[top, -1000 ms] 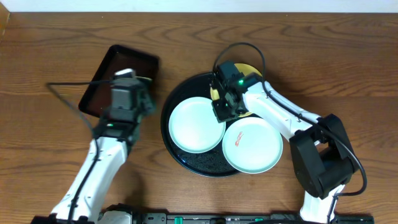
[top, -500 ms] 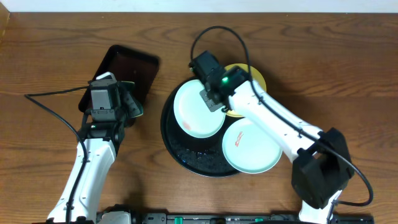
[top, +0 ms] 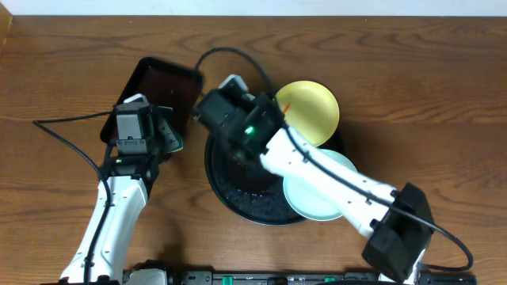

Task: Clean dirty plates on tray and stack at the side
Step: 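Lift the scrubbed mint plate off the platter with the right gripper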

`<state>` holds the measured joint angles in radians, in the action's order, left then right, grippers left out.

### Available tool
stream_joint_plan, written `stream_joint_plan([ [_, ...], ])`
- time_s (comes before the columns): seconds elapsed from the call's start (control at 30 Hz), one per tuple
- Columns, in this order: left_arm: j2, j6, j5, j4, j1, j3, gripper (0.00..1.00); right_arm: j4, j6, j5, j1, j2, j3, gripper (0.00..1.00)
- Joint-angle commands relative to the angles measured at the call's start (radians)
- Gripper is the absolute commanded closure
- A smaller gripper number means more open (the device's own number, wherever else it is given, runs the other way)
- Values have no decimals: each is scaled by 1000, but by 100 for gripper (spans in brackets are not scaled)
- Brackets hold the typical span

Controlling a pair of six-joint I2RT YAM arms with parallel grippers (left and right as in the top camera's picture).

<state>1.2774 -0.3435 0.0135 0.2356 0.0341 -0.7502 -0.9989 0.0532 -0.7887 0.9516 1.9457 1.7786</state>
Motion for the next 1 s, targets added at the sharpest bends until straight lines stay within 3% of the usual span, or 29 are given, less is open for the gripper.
stream_joint_plan([
  [0.0, -9, -13, 3, 0, 5, 0, 93, 0, -63, -182, 44, -31, 43, 99],
  [0.37, -9, -13, 3, 7, 5, 0, 92, 24, -217, -417, 91, -31, 50, 99],
  [0.7, -9, -13, 3, 8, 5, 0, 93, 42, -215, -403, 91, -31, 50, 99],
  [0.97, -9, -35, 3, 6, 5, 0, 93, 52, -203, -254, 79, -31, 50, 99],
])
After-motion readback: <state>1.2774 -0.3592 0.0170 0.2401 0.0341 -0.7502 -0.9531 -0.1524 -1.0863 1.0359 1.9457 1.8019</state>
